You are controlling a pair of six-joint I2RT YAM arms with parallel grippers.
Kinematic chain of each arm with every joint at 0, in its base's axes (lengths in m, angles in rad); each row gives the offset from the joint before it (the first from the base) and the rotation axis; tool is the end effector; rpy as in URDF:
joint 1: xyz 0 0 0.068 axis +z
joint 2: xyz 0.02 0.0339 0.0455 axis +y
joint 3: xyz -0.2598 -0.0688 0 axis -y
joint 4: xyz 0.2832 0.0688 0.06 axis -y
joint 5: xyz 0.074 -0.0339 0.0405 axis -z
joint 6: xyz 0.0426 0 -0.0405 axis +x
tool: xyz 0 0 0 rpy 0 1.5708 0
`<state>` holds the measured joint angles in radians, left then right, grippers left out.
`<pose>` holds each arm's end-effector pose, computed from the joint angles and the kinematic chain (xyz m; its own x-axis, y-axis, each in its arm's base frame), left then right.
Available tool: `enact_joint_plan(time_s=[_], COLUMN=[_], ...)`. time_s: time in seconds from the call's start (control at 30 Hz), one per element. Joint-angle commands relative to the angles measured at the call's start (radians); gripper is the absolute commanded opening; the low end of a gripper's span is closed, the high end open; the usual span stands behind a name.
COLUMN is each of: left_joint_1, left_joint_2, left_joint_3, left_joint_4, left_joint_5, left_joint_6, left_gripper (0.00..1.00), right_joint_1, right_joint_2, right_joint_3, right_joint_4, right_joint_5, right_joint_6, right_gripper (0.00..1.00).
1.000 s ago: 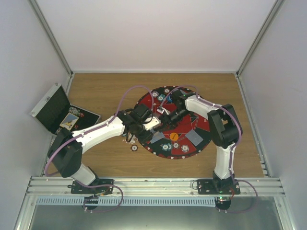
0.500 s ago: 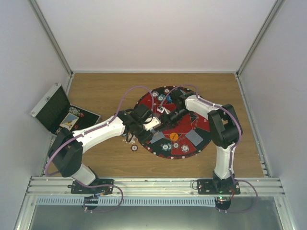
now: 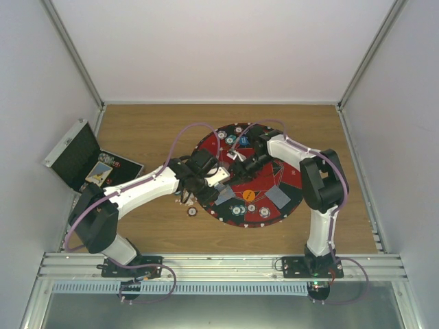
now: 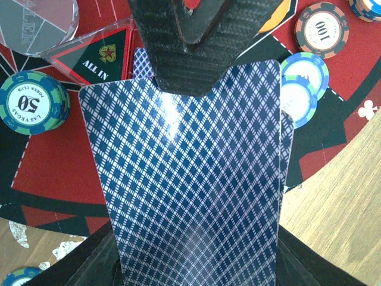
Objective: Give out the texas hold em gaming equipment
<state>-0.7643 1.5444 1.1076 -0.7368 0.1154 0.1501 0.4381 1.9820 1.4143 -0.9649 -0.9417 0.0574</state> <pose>0.2421 -0.2389 0.2005 -0.5506 0.7336 -0.3984 0.8110 0.5831 -0.0471 0.3464 0.2003 0.1510 -0.9193 -0.3934 0.0082 -0.2252 0.5432 0.8088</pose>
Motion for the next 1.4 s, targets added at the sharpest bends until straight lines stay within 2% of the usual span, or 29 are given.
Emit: enact_joint_plan(time_s=[0.0, 0.4, 1.0, 1.37], left_joint_1=[-0.007, -0.007, -0.007, -0.007], left_joint_2=[-0.001, -0.001, -0.003, -0.004], left_joint_3=[0.024, 0.024, 0.021, 0.018], left_joint_4=[0.035, 0.035, 0.033, 0.031], left_joint_5=[0.007, 0.005, 0.0, -0.001], left_joint_6=[0.01, 0.008, 0.006, 0.007], left_gripper=[0.53, 0.53, 0.53, 0.53], right_joint_1=[-0.015, -0.002, 0.005, -0.038], right_joint_2=[-0.027, -0.02, -0.009, -0.043], right_joint_3=[0.019, 0.018, 0.015, 0.015], right_joint_4=[0.001, 0.014, 0.007, 0.003], right_joint_5=[0.003, -0.142, -0.117, -0.072], right_joint_6=[-0.002, -0.016, -0.017, -0.006], right_gripper=[0.43, 0.35, 0.02, 0.0])
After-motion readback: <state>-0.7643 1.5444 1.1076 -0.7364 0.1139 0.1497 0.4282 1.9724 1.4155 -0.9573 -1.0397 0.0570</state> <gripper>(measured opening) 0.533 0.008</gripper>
